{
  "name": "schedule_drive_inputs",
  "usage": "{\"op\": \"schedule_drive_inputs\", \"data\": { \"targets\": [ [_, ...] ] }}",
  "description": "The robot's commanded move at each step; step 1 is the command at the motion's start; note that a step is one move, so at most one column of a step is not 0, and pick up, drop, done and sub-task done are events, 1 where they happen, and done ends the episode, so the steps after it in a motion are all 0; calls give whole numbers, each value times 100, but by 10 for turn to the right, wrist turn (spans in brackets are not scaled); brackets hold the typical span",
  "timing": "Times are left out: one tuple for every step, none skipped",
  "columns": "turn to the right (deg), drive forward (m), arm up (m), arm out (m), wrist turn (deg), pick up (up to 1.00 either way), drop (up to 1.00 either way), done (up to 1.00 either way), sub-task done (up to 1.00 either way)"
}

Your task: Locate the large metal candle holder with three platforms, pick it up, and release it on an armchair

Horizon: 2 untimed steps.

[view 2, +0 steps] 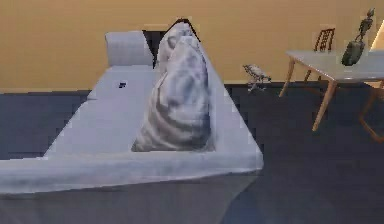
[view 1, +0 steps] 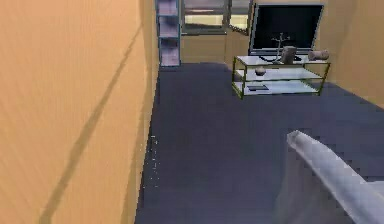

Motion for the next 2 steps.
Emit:
{"op": "schedule_drive_inputs", "data": {
  "targets": [
    [0,100,0,0,0,0,0,0,0],
    [360,0,0,0,0,0,0,0,0]
  ]
}}
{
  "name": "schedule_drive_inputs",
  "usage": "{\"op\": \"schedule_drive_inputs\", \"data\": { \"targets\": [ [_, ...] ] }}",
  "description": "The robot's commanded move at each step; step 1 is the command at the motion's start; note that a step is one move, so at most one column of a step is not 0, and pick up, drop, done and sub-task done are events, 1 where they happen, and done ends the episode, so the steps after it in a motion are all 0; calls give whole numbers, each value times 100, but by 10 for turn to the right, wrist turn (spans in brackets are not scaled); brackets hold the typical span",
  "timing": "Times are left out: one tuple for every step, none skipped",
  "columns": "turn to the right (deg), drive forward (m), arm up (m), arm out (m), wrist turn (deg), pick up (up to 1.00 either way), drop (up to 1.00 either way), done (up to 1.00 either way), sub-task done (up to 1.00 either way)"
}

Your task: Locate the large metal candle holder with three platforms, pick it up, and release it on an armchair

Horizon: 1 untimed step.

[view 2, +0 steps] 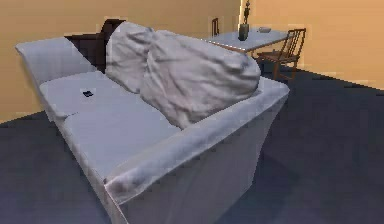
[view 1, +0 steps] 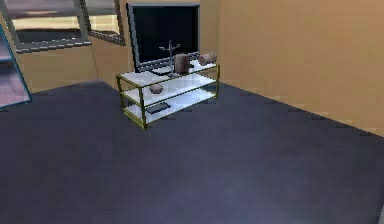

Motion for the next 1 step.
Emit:
{"op": "schedule_drive_inputs", "data": {
  "targets": [
    [0,5,0,0,0,0,0,0,0]
  ]
}}
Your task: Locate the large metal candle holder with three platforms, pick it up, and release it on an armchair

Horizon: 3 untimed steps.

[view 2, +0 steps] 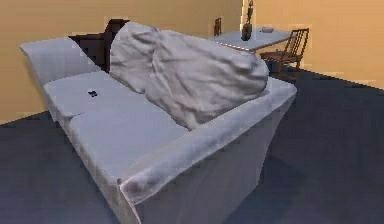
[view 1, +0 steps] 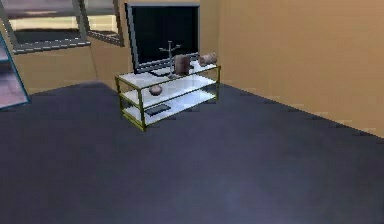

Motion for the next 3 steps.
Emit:
{"op": "schedule_drive_inputs", "data": {
  "targets": [
    [-90,0,0,0,0,0,0,0,0],
    [0,100,0,0,0,0,0,0,0],
    [0,55,0,0,0,0,0,0,0]
  ]
}}
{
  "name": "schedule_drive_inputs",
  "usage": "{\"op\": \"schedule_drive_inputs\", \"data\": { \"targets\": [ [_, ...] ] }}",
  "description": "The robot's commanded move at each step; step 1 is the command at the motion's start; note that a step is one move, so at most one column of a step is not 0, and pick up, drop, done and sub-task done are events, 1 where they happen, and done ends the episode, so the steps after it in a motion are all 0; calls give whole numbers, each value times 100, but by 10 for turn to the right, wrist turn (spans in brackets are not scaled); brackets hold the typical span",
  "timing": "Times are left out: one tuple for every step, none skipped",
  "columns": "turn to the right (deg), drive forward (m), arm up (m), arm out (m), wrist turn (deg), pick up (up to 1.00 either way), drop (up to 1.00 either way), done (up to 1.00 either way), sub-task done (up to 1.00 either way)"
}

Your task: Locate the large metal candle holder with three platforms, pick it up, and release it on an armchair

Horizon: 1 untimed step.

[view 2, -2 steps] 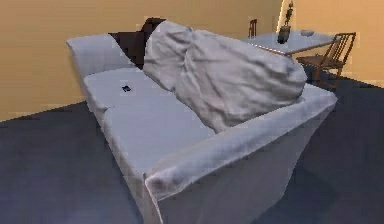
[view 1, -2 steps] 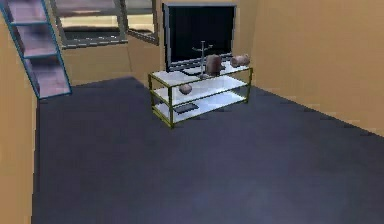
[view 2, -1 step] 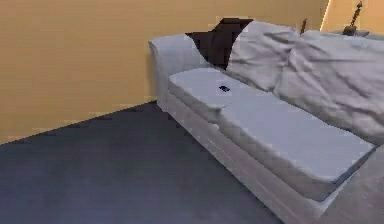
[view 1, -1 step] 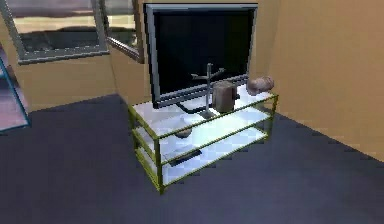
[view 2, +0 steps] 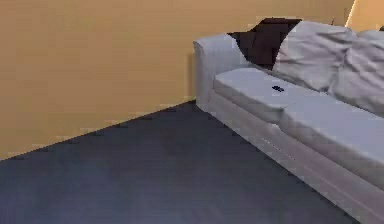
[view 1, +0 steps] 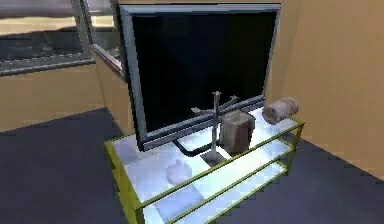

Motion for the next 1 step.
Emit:
{"op": "schedule_drive_inputs", "data": {
  "targets": [
    [-450,0,0,0,0,0,0,0,0]
  ]
}}
